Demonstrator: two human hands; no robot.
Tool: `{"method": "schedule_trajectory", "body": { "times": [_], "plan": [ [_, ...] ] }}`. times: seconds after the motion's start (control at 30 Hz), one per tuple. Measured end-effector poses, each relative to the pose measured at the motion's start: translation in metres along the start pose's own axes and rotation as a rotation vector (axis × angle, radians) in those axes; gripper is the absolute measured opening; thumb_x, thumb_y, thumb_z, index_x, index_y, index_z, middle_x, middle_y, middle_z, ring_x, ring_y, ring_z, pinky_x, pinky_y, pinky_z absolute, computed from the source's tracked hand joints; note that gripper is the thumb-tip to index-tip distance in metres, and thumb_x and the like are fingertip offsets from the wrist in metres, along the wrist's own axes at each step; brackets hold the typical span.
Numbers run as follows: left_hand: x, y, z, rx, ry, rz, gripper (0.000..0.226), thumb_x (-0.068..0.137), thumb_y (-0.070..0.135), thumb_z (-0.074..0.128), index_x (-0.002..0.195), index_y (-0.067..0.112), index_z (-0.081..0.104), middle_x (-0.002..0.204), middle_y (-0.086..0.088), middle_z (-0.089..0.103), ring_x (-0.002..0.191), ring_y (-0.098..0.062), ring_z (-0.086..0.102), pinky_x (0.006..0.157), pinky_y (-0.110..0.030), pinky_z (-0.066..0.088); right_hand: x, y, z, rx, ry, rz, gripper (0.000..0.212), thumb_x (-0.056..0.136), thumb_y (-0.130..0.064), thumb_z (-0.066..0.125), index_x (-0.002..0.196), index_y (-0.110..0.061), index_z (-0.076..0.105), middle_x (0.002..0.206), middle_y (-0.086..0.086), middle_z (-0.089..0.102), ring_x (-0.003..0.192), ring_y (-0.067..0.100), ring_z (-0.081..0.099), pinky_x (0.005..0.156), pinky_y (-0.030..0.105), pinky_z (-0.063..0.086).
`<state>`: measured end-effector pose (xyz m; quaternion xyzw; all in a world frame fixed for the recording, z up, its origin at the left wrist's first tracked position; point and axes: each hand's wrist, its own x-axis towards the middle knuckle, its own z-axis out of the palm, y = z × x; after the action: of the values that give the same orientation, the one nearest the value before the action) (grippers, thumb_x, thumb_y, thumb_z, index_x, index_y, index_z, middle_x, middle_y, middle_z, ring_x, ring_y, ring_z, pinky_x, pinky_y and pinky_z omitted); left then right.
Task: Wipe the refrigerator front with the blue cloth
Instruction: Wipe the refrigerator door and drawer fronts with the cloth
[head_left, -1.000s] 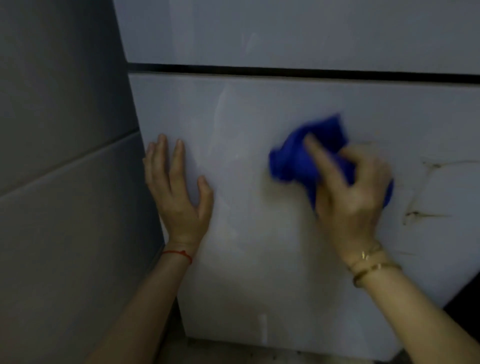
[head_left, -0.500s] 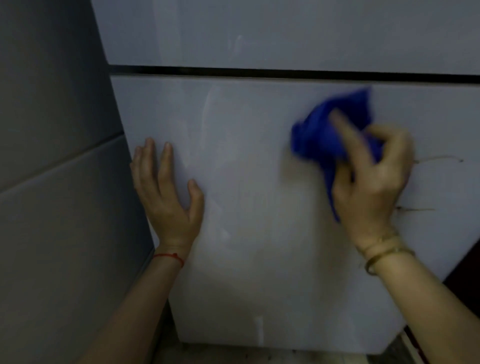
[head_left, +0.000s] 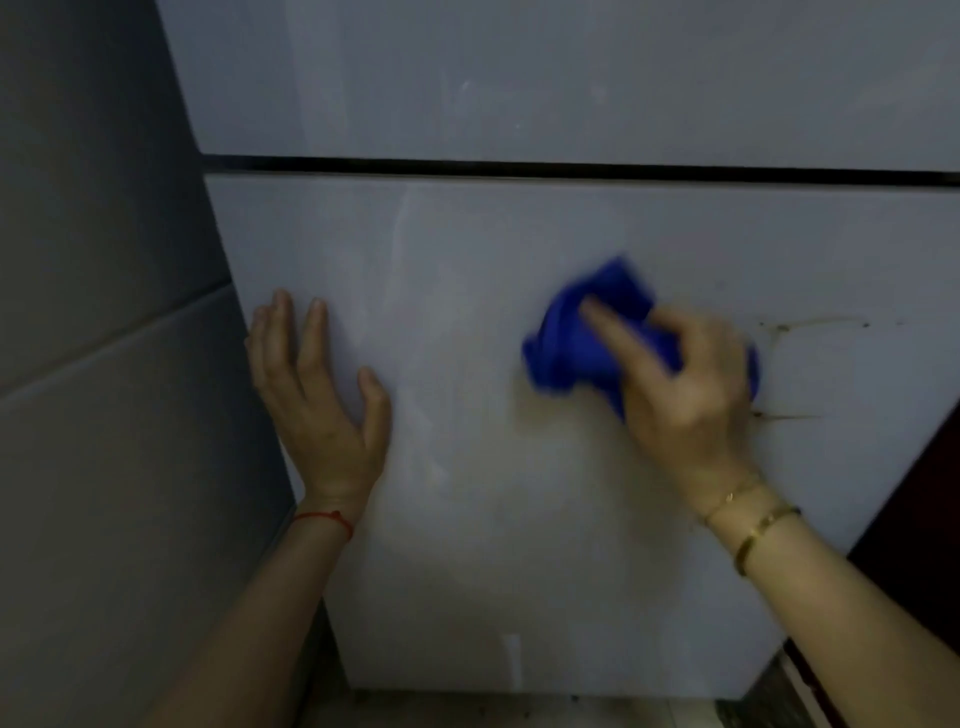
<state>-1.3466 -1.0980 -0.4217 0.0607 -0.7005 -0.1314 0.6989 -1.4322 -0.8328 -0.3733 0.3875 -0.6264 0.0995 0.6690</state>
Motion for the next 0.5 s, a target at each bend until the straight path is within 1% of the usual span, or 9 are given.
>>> {"method": "schedule_trajectory", "body": {
  "times": [0.07,0.1,0.13,0.2,0.27,0.3,0.37,0.43,0.5],
  "plan": [
    [0.0,0.0,0.0,0.013,0.002,0.007,0.052,0.091,0.013,0.051,0.139,-0.007,0.042,0.149,-0.024,0.032,0.145,-0.031,0.023,0.118,-0.059,0.023,0.033,0.009,0.005,0.002,0.1,0.237,0.035,0.097,-0.012,0.057,0.131,-0.019,0.057,0.106,0.017,0.051,0.09,0.031,0.049,0.077,0.041,0.043],
    [0.0,0.0,0.0,0.014,0.002,0.006,0.052,0.091,0.013,0.051,0.139,-0.007,0.042,0.149,-0.025,0.032,0.145,-0.031,0.022,0.118,-0.059,0.023,0.037,0.004,0.008,-0.003,0.121,0.287,0.036,0.097,-0.011,0.056,0.132,-0.019,0.057,0.106,0.017,0.051,0.092,0.031,0.049,0.078,0.04,0.043],
    [0.0,0.0,0.001,0.011,-0.002,0.002,0.052,0.091,0.012,0.051,0.139,-0.007,0.042,0.149,-0.026,0.032,0.145,-0.031,0.022,0.118,-0.06,0.022,0.031,-0.008,0.012,-0.036,0.122,0.272,0.04,0.095,-0.008,0.058,0.133,-0.021,0.055,0.108,0.014,0.048,0.092,0.03,0.049,0.079,0.041,0.043],
    [-0.001,0.001,0.001,0.004,-0.004,-0.008,0.053,0.09,0.01,0.052,0.139,-0.007,0.041,0.149,-0.027,0.032,0.145,-0.032,0.022,0.118,-0.061,0.022,-0.007,-0.036,0.019,-0.069,0.045,0.074,0.046,0.094,-0.003,0.055,0.134,-0.026,0.05,0.108,0.01,0.046,0.084,0.028,0.05,0.075,0.041,0.042],
    [-0.001,0.002,0.002,-0.002,-0.004,-0.015,0.054,0.089,0.008,0.052,0.14,-0.007,0.04,0.15,-0.027,0.031,0.146,-0.033,0.022,0.117,-0.063,0.022,-0.058,-0.052,0.017,-0.042,-0.097,-0.13,0.044,0.097,-0.002,0.046,0.132,-0.029,0.052,0.106,0.009,0.048,0.075,0.025,0.046,0.067,0.039,0.04],
    [-0.001,0.003,0.002,0.0,0.002,-0.016,0.054,0.089,0.008,0.052,0.14,-0.007,0.04,0.15,-0.026,0.03,0.146,-0.033,0.022,0.116,-0.063,0.022,-0.077,-0.052,0.013,-0.029,-0.154,-0.19,0.043,0.098,-0.003,0.044,0.131,-0.029,0.053,0.104,0.009,0.049,0.074,0.024,0.045,0.064,0.038,0.04],
    [-0.002,0.005,0.002,0.001,0.009,-0.023,0.054,0.089,0.009,0.051,0.139,-0.008,0.04,0.15,-0.025,0.03,0.145,-0.035,0.022,0.116,-0.064,0.022,-0.098,-0.038,0.002,-0.026,-0.21,-0.229,0.045,0.096,-0.002,0.047,0.133,-0.027,0.052,0.103,0.009,0.048,0.075,0.025,0.046,0.062,0.038,0.042],
    [-0.002,0.009,0.003,-0.004,0.018,-0.051,0.055,0.089,0.01,0.052,0.139,-0.009,0.04,0.15,-0.027,0.029,0.145,-0.036,0.022,0.117,-0.062,0.02,-0.087,-0.013,-0.008,-0.048,-0.196,-0.146,0.055,0.092,-0.002,0.054,0.14,-0.025,0.044,0.103,0.01,0.047,0.077,0.028,0.049,0.068,0.04,0.038],
    [-0.002,0.014,0.006,-0.005,0.03,-0.087,0.057,0.088,0.011,0.053,0.14,-0.008,0.038,0.151,-0.028,0.029,0.146,-0.035,0.021,0.119,-0.06,0.018,-0.044,0.016,-0.015,-0.054,-0.027,0.137,0.056,0.088,-0.001,0.057,0.139,-0.023,0.046,0.105,0.012,0.045,0.084,0.031,0.048,0.076,0.042,0.037]
  ]
}}
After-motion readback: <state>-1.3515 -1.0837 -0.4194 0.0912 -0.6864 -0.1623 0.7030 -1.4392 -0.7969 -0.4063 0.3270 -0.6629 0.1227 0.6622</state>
